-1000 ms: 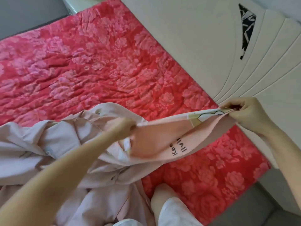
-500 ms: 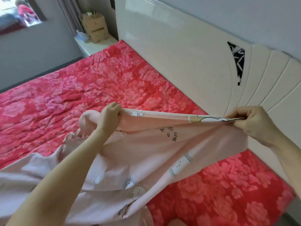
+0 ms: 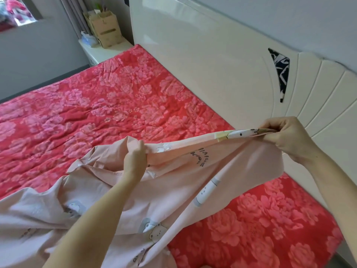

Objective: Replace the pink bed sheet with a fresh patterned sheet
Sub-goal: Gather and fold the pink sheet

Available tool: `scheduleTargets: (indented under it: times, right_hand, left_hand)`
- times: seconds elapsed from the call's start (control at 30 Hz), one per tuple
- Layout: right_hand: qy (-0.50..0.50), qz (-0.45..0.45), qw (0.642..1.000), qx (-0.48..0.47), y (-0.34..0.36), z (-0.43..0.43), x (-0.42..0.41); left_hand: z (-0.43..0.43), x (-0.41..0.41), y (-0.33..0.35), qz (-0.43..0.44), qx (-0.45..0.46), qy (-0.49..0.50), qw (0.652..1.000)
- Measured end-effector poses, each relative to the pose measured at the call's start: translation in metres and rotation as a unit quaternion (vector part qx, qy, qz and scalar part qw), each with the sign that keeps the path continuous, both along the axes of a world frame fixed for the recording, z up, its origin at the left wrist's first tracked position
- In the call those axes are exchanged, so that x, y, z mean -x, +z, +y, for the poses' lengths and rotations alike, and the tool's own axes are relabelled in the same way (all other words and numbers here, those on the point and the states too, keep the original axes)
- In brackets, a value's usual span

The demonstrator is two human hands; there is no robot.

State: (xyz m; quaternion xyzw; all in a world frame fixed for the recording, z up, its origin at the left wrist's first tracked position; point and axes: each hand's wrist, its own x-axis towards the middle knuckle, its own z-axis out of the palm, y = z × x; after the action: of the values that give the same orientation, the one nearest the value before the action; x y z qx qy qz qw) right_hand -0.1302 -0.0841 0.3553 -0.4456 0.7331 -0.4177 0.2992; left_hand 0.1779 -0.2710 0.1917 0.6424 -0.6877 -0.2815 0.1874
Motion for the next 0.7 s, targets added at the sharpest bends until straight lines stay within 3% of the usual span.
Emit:
scheduleTargets:
  times: [0.13,0.23,0.4,0.43,0.47,0.53,0.57,0.63,0.7]
  right_hand:
    - [0.020,-0.020,1.000,0.006,-0.001,-0.006,-0.009]
    - [0.014,-0.027,0.999,0.017,0.001,-0.011,-0.011]
    - [-0.005,-0.020,1.000,0.021,0.002,-0.015,-0.004]
    - [-0.007,-0.018,1.000,0.018,0.002,-0.016,-0.004]
    - [-0.009,-0.014,1.000,0.016,0.000,-0.017,-0.003]
    - [-0.014,-0.010,1.000,0.015,-0.002,-0.018,0.000]
    - [-0.019,-0.011,1.000,0.015,-0.004,-0.018,0.002]
    - [-0.032,-0.013,0.999,0.017,-0.004,-0.019,0.006]
    - [-0.050,-0.021,0.998,0.028,-0.003,-0.018,0.009]
  left_hand:
    - [-0.003,-0.014,-0.045,0.098,-0.071,0.099,0.988]
    - [-0.010,-0.010,-0.068,0.123,-0.160,0.028,0.979]
    - [0.006,-0.001,-0.088,0.062,-0.179,-0.065,0.980]
    - [0.010,0.003,-0.087,0.095,-0.200,-0.048,0.974]
    - [0.010,0.009,-0.081,0.181,-0.238,0.010,0.954]
    - [0.005,0.027,-0.054,0.382,-0.291,0.154,0.864]
    - [-0.003,0.031,-0.042,0.446,-0.261,0.196,0.833]
    - [-0.020,0.036,-0.019,0.495,-0.143,0.220,0.828]
    - [-0.034,0.037,-0.014,0.440,-0.037,0.157,0.883]
